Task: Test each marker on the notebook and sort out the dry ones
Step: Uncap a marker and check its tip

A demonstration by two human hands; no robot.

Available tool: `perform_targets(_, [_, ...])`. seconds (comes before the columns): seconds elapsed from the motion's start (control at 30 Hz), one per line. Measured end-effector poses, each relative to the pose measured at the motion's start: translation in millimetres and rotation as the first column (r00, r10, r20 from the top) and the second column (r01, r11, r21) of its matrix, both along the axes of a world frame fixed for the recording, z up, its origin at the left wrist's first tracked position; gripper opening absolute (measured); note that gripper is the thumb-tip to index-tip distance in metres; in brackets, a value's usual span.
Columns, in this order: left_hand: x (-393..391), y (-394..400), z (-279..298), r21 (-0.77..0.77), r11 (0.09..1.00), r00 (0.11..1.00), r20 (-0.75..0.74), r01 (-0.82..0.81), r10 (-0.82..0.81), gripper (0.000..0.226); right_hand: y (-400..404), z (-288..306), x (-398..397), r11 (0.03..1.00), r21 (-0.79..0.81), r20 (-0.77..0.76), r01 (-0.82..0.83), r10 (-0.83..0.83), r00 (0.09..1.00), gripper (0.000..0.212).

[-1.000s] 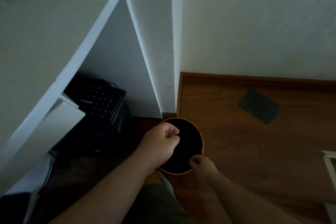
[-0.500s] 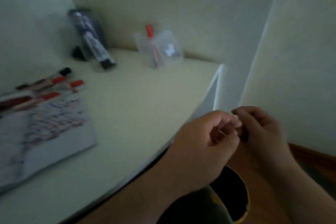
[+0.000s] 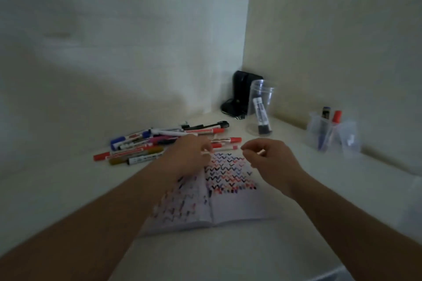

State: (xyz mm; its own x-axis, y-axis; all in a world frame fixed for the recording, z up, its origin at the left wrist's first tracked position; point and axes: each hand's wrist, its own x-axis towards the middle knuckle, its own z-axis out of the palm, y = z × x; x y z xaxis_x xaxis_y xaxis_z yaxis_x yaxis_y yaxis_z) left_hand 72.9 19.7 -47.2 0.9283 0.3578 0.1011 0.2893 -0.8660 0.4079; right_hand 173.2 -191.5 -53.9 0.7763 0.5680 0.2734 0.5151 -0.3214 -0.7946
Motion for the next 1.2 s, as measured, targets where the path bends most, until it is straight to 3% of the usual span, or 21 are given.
perform_targets(0.1, [1.5,26.9,-30.4,-0.029,0.988,0.981,0.112,-0.154,0.156,0.008,49.0,-5.9,13.5,0.99,-0.134,0.149,0.052,-0.031,0.988,0.012])
perform_targets(0.2, [5.1,26.6,-55.0,0.092,0.983,0.956,0.265,-0.157,0.128,0.014,82.3,-14.6,40.2,0.932,-0.337,0.318,0.131,-0.018,0.948,0.02])
perform_targets(0.43, [4.6,34.1,-61.2,0.114,0.992,0.955,0.294,-0.061,0.025,0.027,87.4,-31.0,78.1,0.826,-0.547,0.328,0.136,0.061,0.943,0.013])
perform_targets(0.6, [6.8,33.1,-58.0,0.249,0.968,0.949,0.312,-0.031,-0.05,0.025,72.7,-19.9,84.8,0.746,-0.642,0.365,0.176,0.096,0.926,0.007])
perform_targets(0.67, [6.5,30.6,-56.0,0.275,0.961,0.952,0.299,-0.021,-0.065,0.029,60.4,-10.9,80.0,0.801,-0.559,0.398,0.214,0.033,0.917,0.007])
perform_targets(0.7, [5.4,28.0,-53.7,0.266,0.964,0.953,0.294,-0.014,-0.067,0.033,55.4,-6.8,74.4,0.864,-0.477,0.334,0.163,0.007,0.943,0.01])
perform_targets(0.77, [2.1,20.9,-47.4,0.203,0.979,0.953,0.293,0.017,-0.078,0.044,49.6,-0.8,55.2,0.975,-0.191,-0.065,-0.11,0.1,0.993,0.026])
perform_targets(0.8, [0.6,16.5,-43.6,0.154,0.987,0.951,0.295,0.049,-0.094,0.047,49.9,2.1,43.9,0.969,-0.023,-0.283,-0.245,0.229,0.932,0.032])
perform_targets(0.83, [-1.1,11.6,-40.7,0.097,0.99,0.947,0.297,0.099,-0.124,0.048,51.0,2.0,35.5,0.939,0.113,-0.406,-0.324,0.342,0.847,0.033])
perform_targets(0.87, [-2.4,6.3,-38.2,0.04,0.987,0.942,0.293,0.159,-0.163,0.046,52.7,0.0,30.5,0.913,0.201,-0.454,-0.354,0.408,0.792,0.031])
perform_targets(0.97, [-3.6,-6.2,-35.8,-0.025,0.968,0.936,0.263,0.249,-0.233,0.042,56.3,-7.8,20.2,0.885,0.349,-0.47,-0.308,0.45,0.759,0.016])
perform_targets(1.07, [-1.0,-9.5,-34.9,0.024,0.976,0.946,0.242,0.219,-0.218,0.04,52.7,-20.9,19.4,0.862,0.421,-0.45,-0.281,0.468,0.76,0.02])
perform_targets(1.2, [-3.7,-9.6,-36.9,0.146,0.967,0.952,0.198,0.208,-0.235,0.033,49.4,-30.6,22.0,0.825,0.472,-0.501,-0.31,0.54,0.676,0.022])
